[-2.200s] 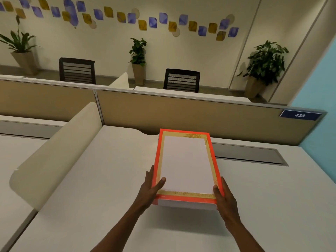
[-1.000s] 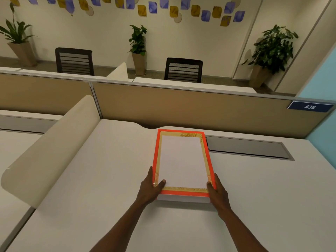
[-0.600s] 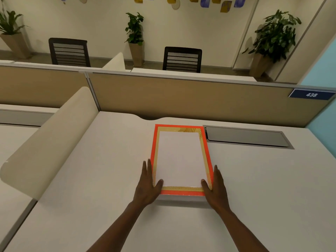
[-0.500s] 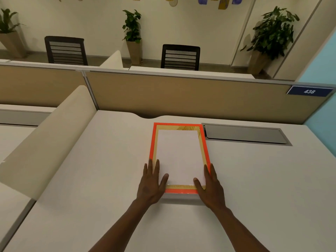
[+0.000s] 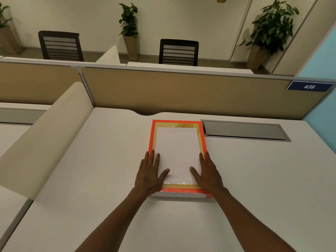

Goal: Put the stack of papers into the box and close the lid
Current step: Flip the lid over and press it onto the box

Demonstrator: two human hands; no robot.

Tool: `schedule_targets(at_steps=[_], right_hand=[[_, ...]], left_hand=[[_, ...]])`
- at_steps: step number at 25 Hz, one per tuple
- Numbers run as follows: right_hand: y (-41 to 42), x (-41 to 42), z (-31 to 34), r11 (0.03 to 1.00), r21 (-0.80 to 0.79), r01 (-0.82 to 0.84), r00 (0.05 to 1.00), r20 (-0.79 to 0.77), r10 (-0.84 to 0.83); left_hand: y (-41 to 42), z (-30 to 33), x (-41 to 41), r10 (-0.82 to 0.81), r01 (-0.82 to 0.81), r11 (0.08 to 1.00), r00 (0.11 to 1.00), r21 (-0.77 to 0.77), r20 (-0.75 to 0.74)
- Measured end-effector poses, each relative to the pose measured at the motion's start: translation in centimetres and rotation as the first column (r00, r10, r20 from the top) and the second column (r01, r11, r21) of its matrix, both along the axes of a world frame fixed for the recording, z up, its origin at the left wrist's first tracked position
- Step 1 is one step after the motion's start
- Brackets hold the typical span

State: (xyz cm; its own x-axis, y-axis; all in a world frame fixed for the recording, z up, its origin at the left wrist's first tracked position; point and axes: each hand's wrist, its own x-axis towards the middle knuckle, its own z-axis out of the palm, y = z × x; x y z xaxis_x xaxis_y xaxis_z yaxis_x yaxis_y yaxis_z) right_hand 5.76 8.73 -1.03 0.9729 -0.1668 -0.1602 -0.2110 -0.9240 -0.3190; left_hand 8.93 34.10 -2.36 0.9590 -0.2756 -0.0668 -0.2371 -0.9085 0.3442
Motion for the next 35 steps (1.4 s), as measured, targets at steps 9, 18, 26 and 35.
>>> schedule_targets(at_steps=[9, 18, 26, 35], right_hand=[[-0.6, 1.3, -0.6, 1.000, -0.007, -0.029, 0.999, -0.040, 0.029], [1.2, -4.1, -2.9, 0.999, -0.046, 0.005, 0.995, 0.103, 0.000], [0.4, -7.0, -3.5, 0.995, -0.027, -0.100, 0.990, 0.094, 0.102], [0.3, -8.2, -3.8, 0.989, 0.039, -0.143, 0.982, 0.130, 0.137]], left_hand=[[0.1, -0.5, 1.6, 0.039, -0.043, 0.998, 0.996, -0.039, -0.081], [-0.7, -1.5, -2.4, 0.051, -0.051, 0.999, 0.998, -0.019, 0.031], [0.3, -1.1, -4.9, -0.123, 0.115, 0.989, 0.989, 0.098, 0.085], [1.8, -1.7, -5.4, -0.085, 0.091, 0.989, 0.995, 0.115, -0.058]])
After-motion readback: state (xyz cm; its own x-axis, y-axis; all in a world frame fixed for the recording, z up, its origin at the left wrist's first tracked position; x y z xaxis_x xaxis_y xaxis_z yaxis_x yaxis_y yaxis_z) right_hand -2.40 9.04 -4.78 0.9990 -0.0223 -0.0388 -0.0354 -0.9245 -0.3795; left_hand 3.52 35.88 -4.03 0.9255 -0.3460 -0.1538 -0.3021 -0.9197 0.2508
